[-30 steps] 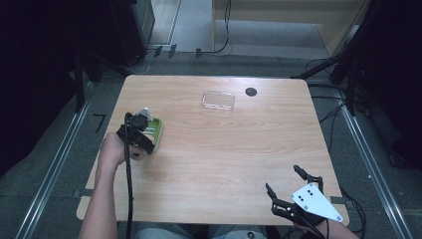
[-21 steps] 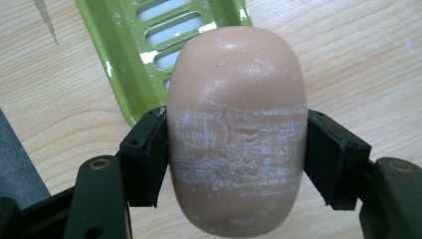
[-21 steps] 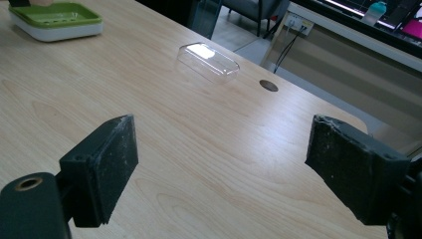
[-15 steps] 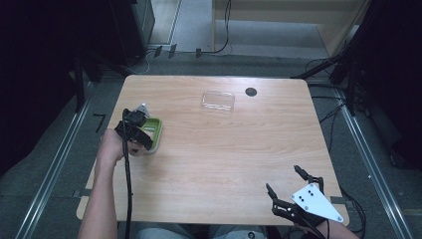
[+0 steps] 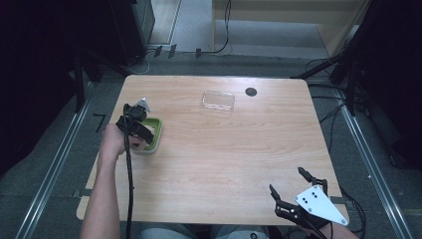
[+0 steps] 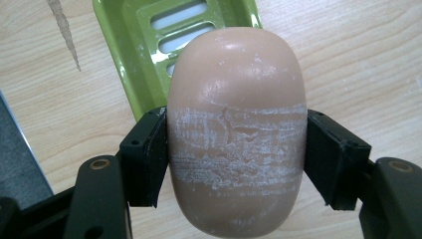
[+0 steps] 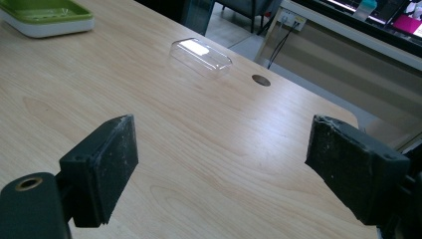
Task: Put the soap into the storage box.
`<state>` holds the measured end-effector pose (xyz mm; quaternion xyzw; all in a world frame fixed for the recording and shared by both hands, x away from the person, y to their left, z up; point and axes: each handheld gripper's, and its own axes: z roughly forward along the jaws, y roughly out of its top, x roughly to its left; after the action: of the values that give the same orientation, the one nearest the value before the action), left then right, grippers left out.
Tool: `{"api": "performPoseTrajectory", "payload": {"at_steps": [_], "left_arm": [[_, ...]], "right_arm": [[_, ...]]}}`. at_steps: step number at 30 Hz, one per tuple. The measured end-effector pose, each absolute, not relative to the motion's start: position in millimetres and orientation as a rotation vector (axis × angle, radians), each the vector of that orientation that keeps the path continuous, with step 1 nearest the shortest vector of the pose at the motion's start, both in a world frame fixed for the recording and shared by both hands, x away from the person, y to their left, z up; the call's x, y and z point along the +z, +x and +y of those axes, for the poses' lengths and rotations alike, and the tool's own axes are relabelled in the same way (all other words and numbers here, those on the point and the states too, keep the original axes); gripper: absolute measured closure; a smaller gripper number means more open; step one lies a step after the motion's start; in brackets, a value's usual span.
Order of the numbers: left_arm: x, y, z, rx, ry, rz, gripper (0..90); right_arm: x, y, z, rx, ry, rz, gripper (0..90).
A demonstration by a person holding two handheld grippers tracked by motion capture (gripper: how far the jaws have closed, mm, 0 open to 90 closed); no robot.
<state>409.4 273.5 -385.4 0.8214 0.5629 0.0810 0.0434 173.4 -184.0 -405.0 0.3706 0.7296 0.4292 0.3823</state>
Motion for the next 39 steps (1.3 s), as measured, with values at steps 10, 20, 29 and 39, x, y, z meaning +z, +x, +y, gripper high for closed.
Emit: {"api": "performPoseTrajectory", "payload": {"at_steps": [10, 20, 29, 39], "left_arm": [[-390, 423, 273, 0.265, 2.474, 1.753, 34.0], [-398, 436, 272, 0.276, 2.443, 1.794, 34.0], [-409, 444, 276, 0.272, 2.417, 1.828, 34.0], [-416, 446, 279, 0.285, 2.392, 1.861, 33.9]], "right_arm": [[-405, 168, -191, 1.073, 0.970, 1.843, 13.3], [-406, 163, -198, 1.058, 0.995, 1.828, 13.3], [-406, 162, -200, 1.052, 0.999, 1.826, 13.3], [-406, 162, -199, 1.053, 1.000, 1.828, 13.3]]}}
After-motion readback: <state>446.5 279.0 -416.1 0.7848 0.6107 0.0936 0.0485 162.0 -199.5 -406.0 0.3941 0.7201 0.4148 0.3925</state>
